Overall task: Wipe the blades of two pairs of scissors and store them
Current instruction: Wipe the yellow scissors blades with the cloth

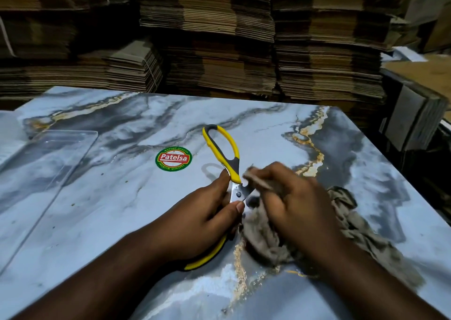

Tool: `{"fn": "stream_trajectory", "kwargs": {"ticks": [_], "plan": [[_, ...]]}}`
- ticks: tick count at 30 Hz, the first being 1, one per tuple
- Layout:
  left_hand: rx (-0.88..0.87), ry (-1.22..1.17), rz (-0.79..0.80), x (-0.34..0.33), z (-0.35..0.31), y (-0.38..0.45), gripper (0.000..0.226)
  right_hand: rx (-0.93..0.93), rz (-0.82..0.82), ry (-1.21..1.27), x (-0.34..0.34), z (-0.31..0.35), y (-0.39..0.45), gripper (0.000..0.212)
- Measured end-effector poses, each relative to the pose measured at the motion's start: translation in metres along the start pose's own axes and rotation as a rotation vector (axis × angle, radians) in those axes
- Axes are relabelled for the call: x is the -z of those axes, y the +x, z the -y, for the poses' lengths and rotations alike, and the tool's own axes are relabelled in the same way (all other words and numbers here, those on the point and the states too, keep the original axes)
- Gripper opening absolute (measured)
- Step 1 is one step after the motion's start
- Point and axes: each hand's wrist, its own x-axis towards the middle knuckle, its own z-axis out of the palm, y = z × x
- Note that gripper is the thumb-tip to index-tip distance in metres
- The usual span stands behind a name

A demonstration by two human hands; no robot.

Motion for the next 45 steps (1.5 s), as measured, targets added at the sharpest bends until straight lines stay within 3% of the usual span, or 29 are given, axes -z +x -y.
{"fn": "stream_trajectory", "kwargs": {"ticks": [2,4,8,9,12,14,19,23,27,32,35,39,42,45], "plan": [[0.024,0.028,0.002,0.0,0.0,0.002,0.046,-0.137,-0.06,0.008,0.005,-0.02,0.011,0.009],[0.03,0.031,-0.007,-0.002,-0.002,0.004,0.046,-0.22,-0.157,0.156,0.012,-0.03,0.013,0.009],[0.045,0.056,-0.011,-0.001,-0.003,0.004,0.051,-0.17,-0.269,0.343,0.021,-0.013,0.004,0.008],[0.043,0.057,-0.007,-0.002,-0.002,0.004,0.051,-0.121,-0.25,0.336,0.02,-0.009,0.002,0.004],[0.032,0.074,-0.021,-0.002,-0.002,0.004,0.054,0.075,-0.105,0.188,0.009,0.003,-0.004,0.029],[0.014,0.062,-0.04,-0.003,-0.002,0.004,0.053,0.156,-0.01,0.063,0.001,0.007,-0.004,0.03],[0.025,0.057,-0.057,-0.003,0.001,0.004,0.044,-0.015,-0.112,0.061,0.001,-0.013,0.008,0.016],[0.023,0.07,-0.048,-0.003,-0.001,0.003,0.043,0.126,-0.003,0.045,-0.005,0.006,-0.002,0.029],[0.057,0.108,-0.021,-0.003,-0.002,0.005,0.049,-0.073,-0.148,0.03,0.004,-0.026,0.014,0.015],[0.025,0.092,-0.036,-0.002,-0.004,0.005,0.054,0.139,-0.054,0.003,-0.007,0.002,0.001,0.032],[0.034,0.082,-0.017,-0.002,-0.005,0.004,0.058,-0.084,-0.145,0.102,0.004,-0.029,0.017,0.007],[0.046,0.141,-0.008,-0.005,-0.007,0.008,0.06,-0.209,-0.345,0.258,0.018,-0.032,0.012,0.009],[0.052,0.115,-0.024,-0.004,-0.007,0.007,0.055,-0.041,-0.2,0.309,0.011,-0.008,0.0,0.021],[0.039,0.072,-0.039,-0.003,-0.008,0.006,0.058,0.187,-0.016,0.094,-0.003,-0.003,-0.002,0.025]]}}
